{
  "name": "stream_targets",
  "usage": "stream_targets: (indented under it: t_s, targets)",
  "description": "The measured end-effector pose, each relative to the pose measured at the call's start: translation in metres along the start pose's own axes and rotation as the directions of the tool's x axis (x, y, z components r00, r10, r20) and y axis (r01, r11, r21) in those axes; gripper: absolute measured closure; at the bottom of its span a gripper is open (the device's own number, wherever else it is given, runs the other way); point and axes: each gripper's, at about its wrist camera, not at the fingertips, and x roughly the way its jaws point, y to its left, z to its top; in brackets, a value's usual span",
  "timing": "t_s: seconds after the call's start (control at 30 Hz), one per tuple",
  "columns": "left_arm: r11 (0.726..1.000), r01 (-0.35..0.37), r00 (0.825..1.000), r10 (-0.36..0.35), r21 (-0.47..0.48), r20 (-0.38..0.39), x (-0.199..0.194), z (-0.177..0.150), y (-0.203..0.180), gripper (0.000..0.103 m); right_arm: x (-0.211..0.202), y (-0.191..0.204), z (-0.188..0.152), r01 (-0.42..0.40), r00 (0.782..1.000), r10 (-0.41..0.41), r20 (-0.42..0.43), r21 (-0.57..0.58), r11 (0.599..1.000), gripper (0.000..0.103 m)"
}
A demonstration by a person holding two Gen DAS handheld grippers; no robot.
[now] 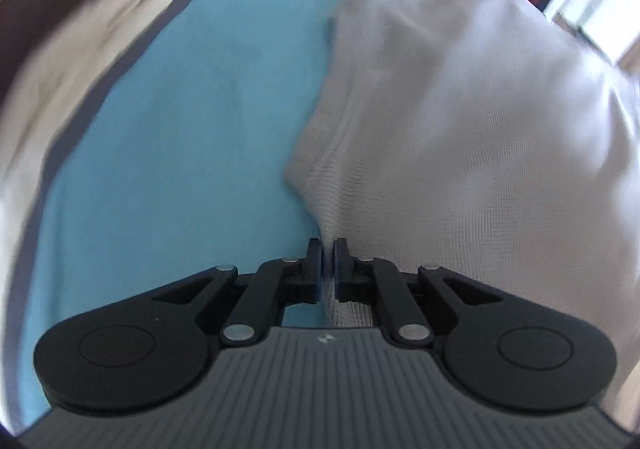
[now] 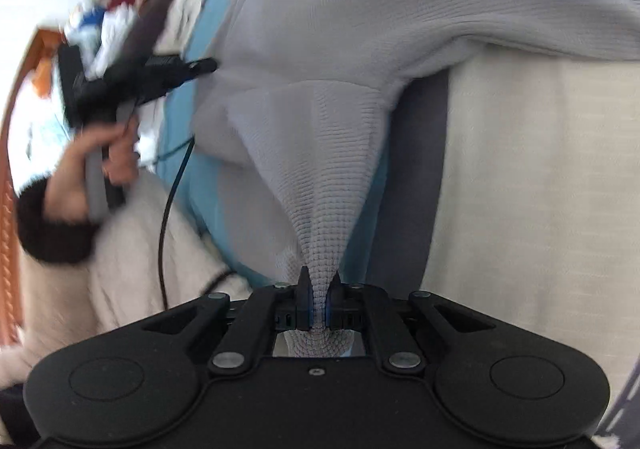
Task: Fold clothes
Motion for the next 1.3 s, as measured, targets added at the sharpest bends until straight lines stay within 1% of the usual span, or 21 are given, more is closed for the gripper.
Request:
stream_targets:
  t_s: [0.03, 0.07, 0.1, 0.13, 0.17, 0.2, 0.23, 0.3, 0.37, 0.43, 0.5, 0.63, 0.7, 0.8, 0.9, 0.97, 1.07, 1.13, 1.2, 1.27, 1.3]
  targets:
    - [0.999, 0.012, 1.000, -0.012, -0.034, -0.002, -0.001, 0.002, 0.005, 0.097, 0.001, 0.008, -0.002, 0.027, 1.000, -0.028, -0.004, -0.034, 0.999, 0.089]
    - [0.999, 0.018, 1.000, -0.017, -0.034, 0.023, -0.009, 0.002, 0.004, 0.094, -0.001, 0.014, -0.005, 0.055, 0.998, -0.055, -0.004, -0.071, 0.996, 0.084]
    - [1.000, 0.023, 0.999, -0.022, -0.022, 0.047, -0.017, -0.001, 0.005, 0.090, 0.001, 0.020, -0.007, 0.072, 0.997, -0.074, -0.018, -0.093, 0.993, 0.071]
    - [1.000, 0.027, 0.997, -0.026, -0.009, 0.072, -0.026, -0.004, 0.006, 0.087, 0.003, 0.025, -0.009, 0.087, 0.995, -0.091, -0.033, -0.112, 0.990, 0.063]
    - [1.000, 0.025, 0.995, -0.027, 0.016, 0.097, -0.033, -0.004, 0.005, 0.080, 0.004, 0.029, -0.013, 0.104, 0.993, -0.111, -0.047, -0.130, 0.986, 0.052]
    - [0.999, 0.023, 0.992, -0.028, 0.041, 0.122, -0.039, -0.004, 0.005, 0.074, 0.001, 0.033, -0.017, 0.134, 0.990, -0.140, -0.031, -0.157, 0.979, 0.051]
    - [0.998, 0.020, 0.989, -0.030, 0.066, 0.146, -0.046, -0.004, 0.005, 0.070, -0.002, 0.038, -0.020, 0.166, 0.985, -0.170, -0.009, -0.184, 0.969, 0.051]
    - [0.990, 0.050, 0.982, -0.074, 0.133, 0.177, -0.056, 0.003, 0.005, 0.053, -0.019, 0.043, -0.023, 0.210, 0.978, -0.201, 0.064, -0.205, 0.956, 0.051]
    - [0.977, 0.077, 0.972, -0.119, 0.201, 0.204, -0.067, 0.009, 0.005, 0.043, -0.041, 0.045, -0.015, 0.214, 0.971, -0.189, 0.144, -0.185, 0.959, 0.050]
    - [0.969, 0.071, 0.965, -0.127, 0.238, 0.228, -0.082, 0.010, 0.001, 0.037, -0.064, 0.044, -0.002, 0.209, 0.960, -0.171, 0.223, -0.159, 0.965, 0.049]
    - [0.962, 0.084, 0.961, -0.147, 0.259, 0.234, -0.080, 0.033, -0.015, 0.032, -0.080, 0.049, 0.012, 0.244, 0.935, -0.191, 0.298, -0.152, 0.958, 0.044]
    - [0.950, 0.162, 0.944, -0.227, 0.267, 0.237, -0.060, 0.104, -0.032, 0.026, -0.086, 0.071, 0.069, 0.327, 0.875, -0.244, 0.417, -0.138, 0.935, 0.040]
    - [0.958, 0.188, 0.938, -0.240, 0.216, 0.251, -0.050, 0.138, -0.024, 0.027, -0.090, 0.076, 0.104, 0.313, 0.870, -0.229, 0.437, -0.130, 0.941, 0.040]
    - [0.951, 0.272, 0.921, -0.301, 0.145, 0.246, -0.018, 0.181, -0.017, 0.028, -0.089, 0.084, 0.162, 0.299, 0.857, -0.201, 0.474, -0.140, 0.944, 0.039]
    - [0.954, 0.285, 0.918, -0.298, 0.088, 0.262, 0.021, 0.208, -0.019, 0.028, -0.085, 0.066, 0.235, 0.253, 0.862, -0.178, 0.474, -0.098, 0.963, 0.039]
    - [0.954, 0.289, 0.917, -0.299, 0.078, 0.263, 0.047, 0.219, -0.023, 0.028, -0.084, 0.047, 0.282, 0.221, 0.868, -0.174, 0.464, -0.049, 0.974, 0.039]
    - [0.952, 0.296, 0.910, -0.307, 0.082, 0.278, 0.082, 0.225, -0.024, 0.026, -0.088, 0.027, 0.346, 0.213, 0.844, -0.196, 0.500, 0.023, 0.977, 0.039]
    - [0.947, 0.313, 0.902, -0.320, 0.069, 0.290, 0.103, 0.229, -0.020, 0.026, -0.077, 0.016, 0.387, 0.174, 0.845, -0.182, 0.503, 0.062, 0.983, 0.038]
    - [0.937, 0.346, 0.898, -0.345, 0.045, 0.273, 0.121, 0.233, -0.012, 0.026, -0.067, 0.003, 0.417, 0.143, 0.845, -0.184, 0.503, 0.118, 0.983, 0.038]
    - [0.926, 0.376, 0.901, -0.364, -0.008, 0.234, 0.141, 0.233, 0.002, 0.026, -0.053, -0.004, 0.437, 0.174, 0.813, -0.235, 0.532, 0.163, 0.971, 0.038]
    - [0.920, 0.390, 0.904, -0.374, -0.040, 0.208, 0.152, 0.233, 0.009, 0.026, -0.046, -0.007, 0.445, 0.191, 0.810, -0.248, 0.531, 0.162, 0.968, 0.038]
